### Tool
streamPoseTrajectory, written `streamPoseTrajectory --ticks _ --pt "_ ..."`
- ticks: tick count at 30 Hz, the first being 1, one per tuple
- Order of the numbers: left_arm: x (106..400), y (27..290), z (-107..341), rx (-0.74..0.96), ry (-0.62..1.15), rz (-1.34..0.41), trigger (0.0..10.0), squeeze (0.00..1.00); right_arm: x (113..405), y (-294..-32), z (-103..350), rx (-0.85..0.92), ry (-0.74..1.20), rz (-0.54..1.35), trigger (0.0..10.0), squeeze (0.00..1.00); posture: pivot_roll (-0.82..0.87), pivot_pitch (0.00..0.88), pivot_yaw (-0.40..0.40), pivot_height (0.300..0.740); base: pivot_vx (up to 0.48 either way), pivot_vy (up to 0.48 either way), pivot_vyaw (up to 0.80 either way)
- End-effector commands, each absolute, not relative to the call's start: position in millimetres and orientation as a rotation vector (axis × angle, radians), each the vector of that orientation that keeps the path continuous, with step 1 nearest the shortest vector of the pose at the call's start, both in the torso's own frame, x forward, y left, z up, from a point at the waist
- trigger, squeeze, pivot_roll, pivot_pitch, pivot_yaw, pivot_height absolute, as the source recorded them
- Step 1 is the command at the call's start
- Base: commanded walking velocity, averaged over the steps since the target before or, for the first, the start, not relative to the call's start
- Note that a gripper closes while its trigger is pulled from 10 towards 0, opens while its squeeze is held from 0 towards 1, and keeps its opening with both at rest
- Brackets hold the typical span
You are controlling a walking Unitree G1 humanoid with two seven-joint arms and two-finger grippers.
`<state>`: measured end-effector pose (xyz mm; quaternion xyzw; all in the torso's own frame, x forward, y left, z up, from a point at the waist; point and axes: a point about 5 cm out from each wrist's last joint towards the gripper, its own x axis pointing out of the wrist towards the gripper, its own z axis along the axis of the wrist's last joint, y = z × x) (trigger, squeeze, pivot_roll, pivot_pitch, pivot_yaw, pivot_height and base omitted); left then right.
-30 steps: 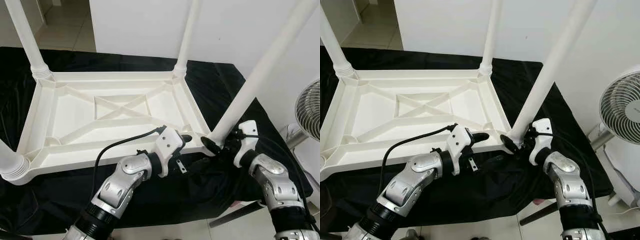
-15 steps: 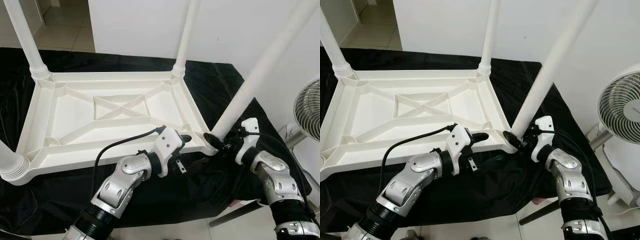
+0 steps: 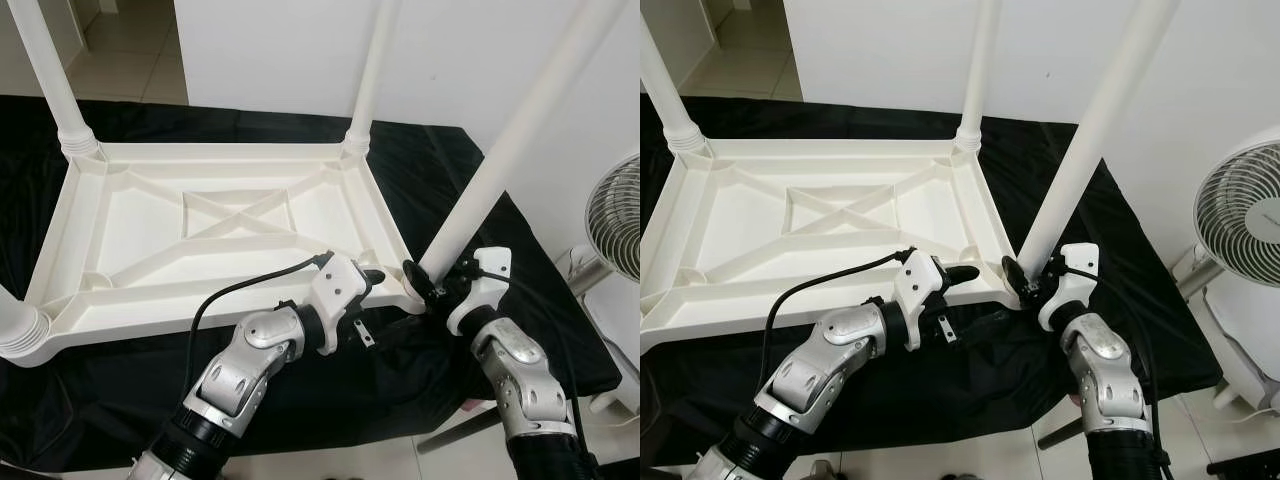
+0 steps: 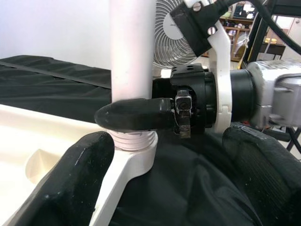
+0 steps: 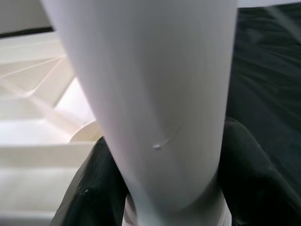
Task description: Building children table
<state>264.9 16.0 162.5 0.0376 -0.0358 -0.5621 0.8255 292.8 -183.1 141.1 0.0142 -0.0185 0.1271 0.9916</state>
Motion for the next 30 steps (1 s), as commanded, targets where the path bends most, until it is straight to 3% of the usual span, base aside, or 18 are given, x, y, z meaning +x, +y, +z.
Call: streamPoseTrajectory --ticks 1,3,5,9,21,22,30 --pt "263.0 12.4 161.7 0.082 -0.072 -1.219 10.0 0.00 288.5 -186.3 128.3 0.035 0.043 0.179 10.0 0.00 0.01 0.102 -0.086 0.740 0.000 0.000 0.00" --pt "263.3 12.4 161.8 0.083 -0.072 -1.223 10.0 0.00 285.9 -182.5 128.3 0.075 0.045 0.022 10.0 0.00 0.01 0.101 -0.087 0.740 0.000 0.000 0.00" --pt "263.3 12.4 161.8 0.083 -0.072 -1.223 10.0 0.00 285.9 -182.5 128.3 0.075 0.045 0.022 10.0 0.00 0.01 0.101 -0.087 0.740 0.000 0.000 0.00" --pt "263.8 12.4 162.0 0.085 -0.073 -1.223 10.0 0.00 279.5 -177.3 126.0 0.099 0.061 -0.254 10.0 0.00 0.01 0.101 -0.089 0.740 0.000 0.000 0.00" --pt "263.0 11.7 161.6 0.082 -0.071 -1.223 10.0 0.00 276.8 -162.0 132.9 0.086 0.046 -0.260 10.0 0.00 0.01 0.102 -0.091 0.740 0.000 0.000 0.00" --pt "263.1 11.4 161.9 0.081 -0.072 -1.223 10.0 0.00 276.9 -160.8 133.8 0.106 0.038 -0.238 10.0 1.00 0.01 0.100 -0.093 0.740 0.000 0.000 0.00" --pt "262.8 10.7 161.2 0.080 -0.073 -1.221 10.0 0.00 281.7 -164.6 139.9 0.130 -0.005 -0.093 10.0 1.00 0.02 0.085 -0.100 0.740 0.000 0.000 0.00"
